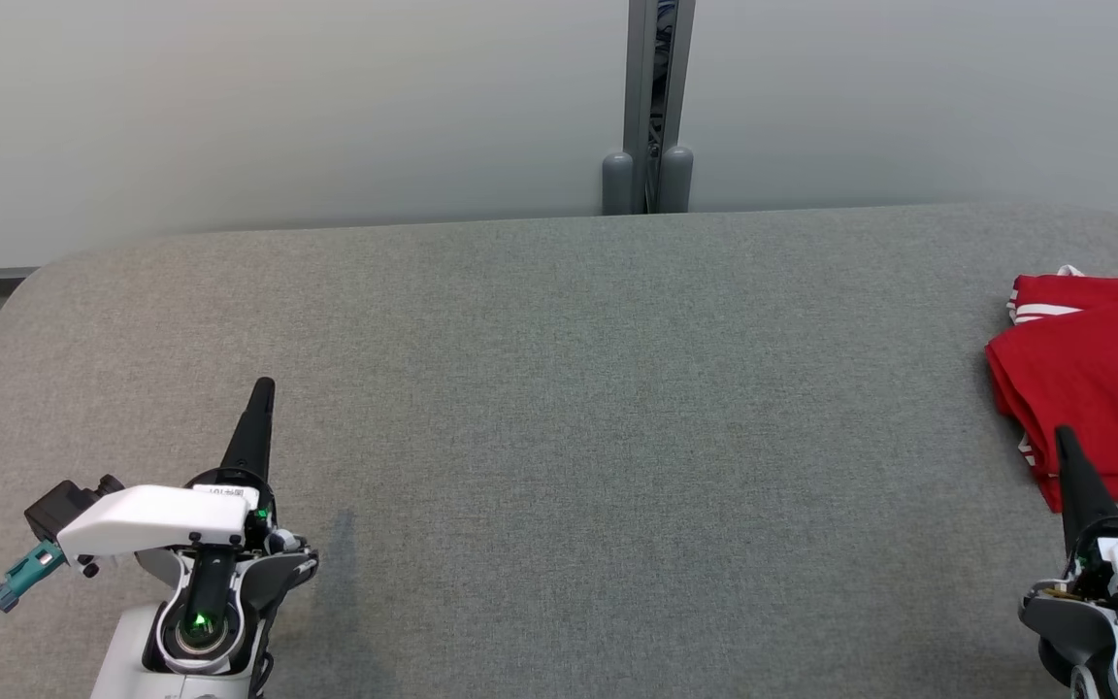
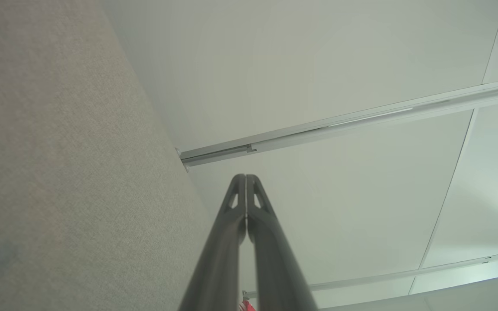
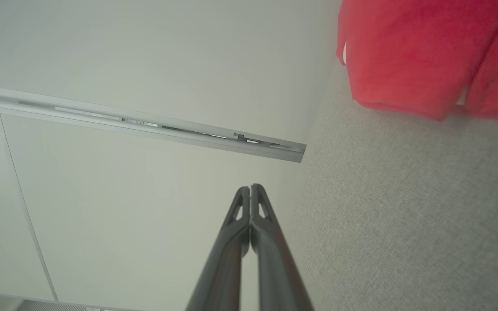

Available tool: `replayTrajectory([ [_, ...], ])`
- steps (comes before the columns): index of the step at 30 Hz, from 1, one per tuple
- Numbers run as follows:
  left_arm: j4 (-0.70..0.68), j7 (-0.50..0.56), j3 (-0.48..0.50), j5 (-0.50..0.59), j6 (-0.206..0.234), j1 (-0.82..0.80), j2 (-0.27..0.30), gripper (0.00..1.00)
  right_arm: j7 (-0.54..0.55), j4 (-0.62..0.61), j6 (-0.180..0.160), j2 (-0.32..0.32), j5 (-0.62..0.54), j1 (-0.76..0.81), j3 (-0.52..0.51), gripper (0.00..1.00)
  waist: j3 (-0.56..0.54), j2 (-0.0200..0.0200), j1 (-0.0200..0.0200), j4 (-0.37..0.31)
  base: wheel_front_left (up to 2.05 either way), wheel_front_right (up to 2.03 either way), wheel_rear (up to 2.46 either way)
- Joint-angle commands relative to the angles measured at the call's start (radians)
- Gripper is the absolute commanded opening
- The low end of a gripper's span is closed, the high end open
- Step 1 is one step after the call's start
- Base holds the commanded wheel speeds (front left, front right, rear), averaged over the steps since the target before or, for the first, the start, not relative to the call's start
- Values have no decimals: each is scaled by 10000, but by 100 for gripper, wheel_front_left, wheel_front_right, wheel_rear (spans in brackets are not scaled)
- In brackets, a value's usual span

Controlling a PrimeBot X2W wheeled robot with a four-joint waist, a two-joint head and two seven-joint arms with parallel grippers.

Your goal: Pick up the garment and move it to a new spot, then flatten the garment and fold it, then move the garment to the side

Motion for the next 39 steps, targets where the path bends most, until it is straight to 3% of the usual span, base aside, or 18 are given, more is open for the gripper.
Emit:
replayTrajectory([
  [1,39,63,73,-174,-78,-224,62,0,90,-5,7,-94,218,-182,-42,0,-6,0,0,-2,0,0,0],
  [22,513,497,316,-1550,-228,-678,39,0,505,308,7,-117,1817,-379,-267,0,-107,0,0,-39,0,0,0],
  [39,542,547,381,-1578,-229,-675,11,0,525,320,7,-105,1886,-386,-284,0,-117,0,0,-42,0,0,0],
])
